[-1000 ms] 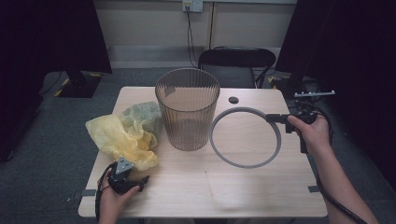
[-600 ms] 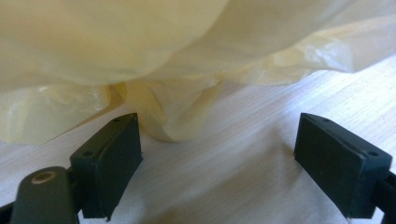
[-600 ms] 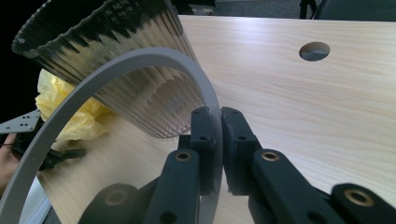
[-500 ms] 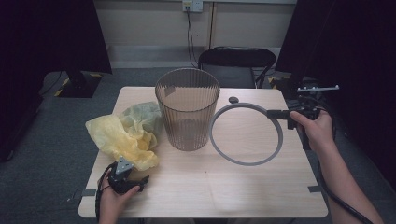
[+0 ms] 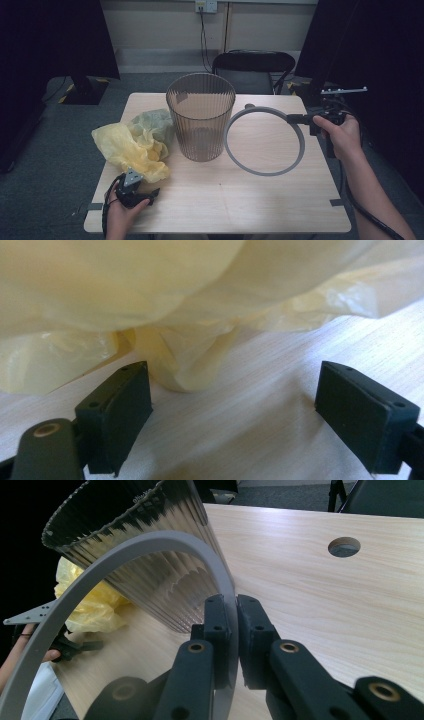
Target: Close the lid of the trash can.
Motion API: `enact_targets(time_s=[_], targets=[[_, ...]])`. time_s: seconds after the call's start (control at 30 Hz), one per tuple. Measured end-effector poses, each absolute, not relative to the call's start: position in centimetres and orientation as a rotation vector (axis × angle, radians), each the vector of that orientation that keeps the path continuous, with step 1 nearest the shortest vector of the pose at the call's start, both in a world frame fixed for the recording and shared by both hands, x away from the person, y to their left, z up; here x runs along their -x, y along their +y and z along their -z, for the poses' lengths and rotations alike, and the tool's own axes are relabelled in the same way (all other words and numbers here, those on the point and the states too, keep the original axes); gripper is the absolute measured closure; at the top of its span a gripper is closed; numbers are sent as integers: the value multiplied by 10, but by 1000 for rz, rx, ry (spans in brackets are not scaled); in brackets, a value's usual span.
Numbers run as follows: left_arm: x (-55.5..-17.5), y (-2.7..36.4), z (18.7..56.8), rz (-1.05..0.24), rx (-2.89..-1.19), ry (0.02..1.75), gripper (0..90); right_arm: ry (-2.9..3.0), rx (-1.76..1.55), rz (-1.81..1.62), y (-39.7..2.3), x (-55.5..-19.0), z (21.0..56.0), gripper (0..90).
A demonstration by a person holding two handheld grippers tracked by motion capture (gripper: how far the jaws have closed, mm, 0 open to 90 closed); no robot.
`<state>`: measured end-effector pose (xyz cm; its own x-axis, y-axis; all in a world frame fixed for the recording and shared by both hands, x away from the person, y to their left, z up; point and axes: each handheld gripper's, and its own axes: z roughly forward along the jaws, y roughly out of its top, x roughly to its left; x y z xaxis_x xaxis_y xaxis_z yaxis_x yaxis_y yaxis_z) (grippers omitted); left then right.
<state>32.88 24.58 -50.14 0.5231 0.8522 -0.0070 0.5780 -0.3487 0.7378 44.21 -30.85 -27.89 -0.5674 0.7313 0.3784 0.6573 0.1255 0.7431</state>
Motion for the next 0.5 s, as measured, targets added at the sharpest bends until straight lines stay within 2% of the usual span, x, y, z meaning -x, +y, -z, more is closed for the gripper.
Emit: enact_targets(time_s=[0.5], targets=[[-329, 246, 501, -501, -2063, 1159, 143, 2298, -1384, -1480, -305, -440, 262, 838]])
